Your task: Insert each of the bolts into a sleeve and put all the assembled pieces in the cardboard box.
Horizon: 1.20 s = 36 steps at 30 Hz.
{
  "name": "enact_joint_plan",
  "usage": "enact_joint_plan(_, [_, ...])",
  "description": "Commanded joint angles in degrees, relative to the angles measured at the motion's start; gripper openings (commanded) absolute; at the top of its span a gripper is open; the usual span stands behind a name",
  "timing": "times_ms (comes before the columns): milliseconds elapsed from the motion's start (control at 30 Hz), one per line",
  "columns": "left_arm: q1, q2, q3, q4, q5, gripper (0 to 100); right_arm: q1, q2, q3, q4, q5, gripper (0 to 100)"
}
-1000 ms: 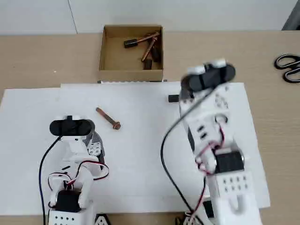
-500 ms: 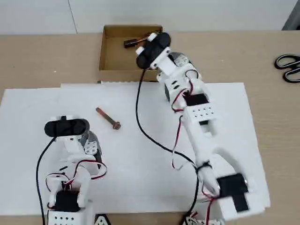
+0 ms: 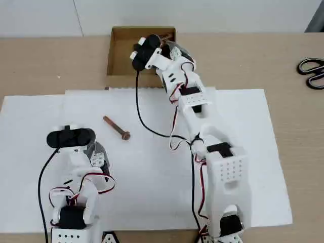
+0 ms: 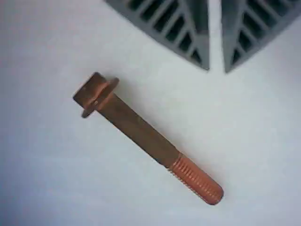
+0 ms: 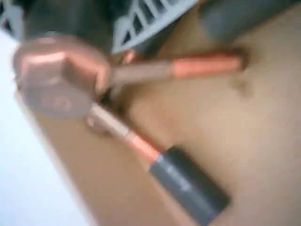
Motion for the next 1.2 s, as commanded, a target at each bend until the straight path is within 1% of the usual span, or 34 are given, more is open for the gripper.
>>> enact_joint_plan(0, [0.09,-0.44,-0.22,-0.09,0.26,1,-1.01,2.95,-10.81,-1.89,0.62,0.6])
enact_joint_plan(67, [0.18,-0.44,-0.22,-0.09,0.26,1,-1.19,3.74,-12.31,0.48,1.23,3.7])
enact_joint_plan(200, [0.18,-0.44,-0.22,-0.09,0.26,1,-1.36,3.74,-12.48,4.44,1.14,18.5])
enact_joint_plan(267, [0.18,-0.44,-0.22,-0.09,0.26,1,-1.27,3.65,-12.66,4.35,1.14,21.1])
enact_joint_plan(433, [0.18,-0.44,-0.22,-0.09,0.26,1,-1.45,1.89,-12.84,4.35,1.23,15.3])
enact_joint_plan(500, [0.18,-0.44,-0.22,-0.09,0.26,1,-1.63,-1.36,-12.84,4.79,1.14,10.1])
enact_joint_plan(567, [0.18,-0.44,-0.22,-0.09,0.26,1,-2.24,-4.18,-12.75,4.88,1.14,1.8])
enact_joint_plan(600, [0.18,-0.44,-0.22,-0.09,0.26,1,-2.33,-5.32,-12.48,4.97,1.14,0.0])
enact_joint_plan(633, [0.18,-0.44,-0.22,-0.09,0.26,1,-2.42,-6.73,-12.48,6.11,1.14,1.1])
enact_joint_plan(700, [0.18,-0.44,-0.22,-0.09,0.26,1,-2.51,-9.19,-12.48,11.12,1.14,0.1])
enact_joint_plan(800, [0.18,-0.44,-0.22,-0.09,0.26,1,-3.12,-14.29,-12.48,21.41,0.09,0.3])
enact_joint_plan(967, [0.09,-0.44,-0.22,-0.09,0.35,1,-3.21,-22.20,-12.48,37.67,-12.66,0.2])
enact_joint_plan(1100, [0.00,-0.44,-0.22,-0.09,0.44,1,-2.59,-27.74,-12.48,51.74,-20.31,0.2])
enact_joint_plan(1167, [0.00,-0.44,-0.22,-0.09,0.44,1,-1.89,-29.76,-12.48,57.80,-22.86,0.2])
